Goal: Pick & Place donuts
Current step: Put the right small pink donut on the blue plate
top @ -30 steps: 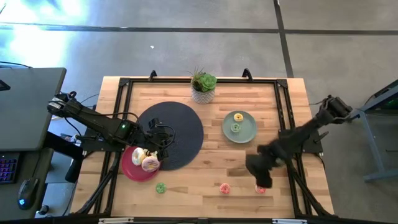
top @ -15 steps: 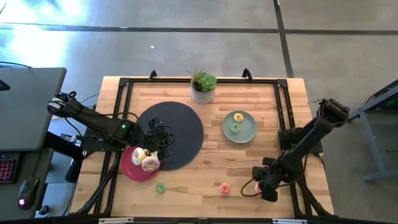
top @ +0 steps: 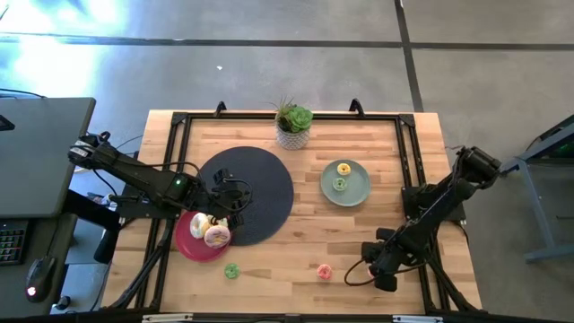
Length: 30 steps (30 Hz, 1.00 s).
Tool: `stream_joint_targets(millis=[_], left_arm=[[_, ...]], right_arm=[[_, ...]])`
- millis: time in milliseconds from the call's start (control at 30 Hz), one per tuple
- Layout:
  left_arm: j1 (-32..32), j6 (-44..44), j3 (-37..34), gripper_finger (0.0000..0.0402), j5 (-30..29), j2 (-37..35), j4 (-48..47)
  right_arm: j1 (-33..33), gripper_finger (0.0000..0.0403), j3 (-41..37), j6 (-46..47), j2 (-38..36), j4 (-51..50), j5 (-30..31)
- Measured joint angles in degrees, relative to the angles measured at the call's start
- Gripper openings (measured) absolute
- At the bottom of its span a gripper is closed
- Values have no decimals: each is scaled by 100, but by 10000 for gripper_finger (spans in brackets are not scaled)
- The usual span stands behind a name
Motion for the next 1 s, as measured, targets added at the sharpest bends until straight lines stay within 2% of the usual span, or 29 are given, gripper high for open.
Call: stream_joint_targets(millis=[300, 433, 533, 633, 733, 1000], left_arm=[[0, 41, 0, 117, -17, 0, -11], [0, 39, 0, 117, 190, 0, -9], [0, 37, 0, 117, 374, 0, -9], [-2, 37, 0, 117, 540, 0, -11], [0, 37, 0, 117, 660, 0, -10], [-1, 35, 0, 117, 671, 0, -9]], right_arm=[[-11, 12, 0, 28, 0, 49, 185], [-87, 20, 1, 37, 0, 27, 223], [-303, 16, 1, -78, -40, -10, 546], [-608, 5, 1, -609, -112, -87, 1228], [-992, 12, 1, -898, -171, -231, 1936], [-2023, 5, 1, -1271, -583, -510, 2935]])
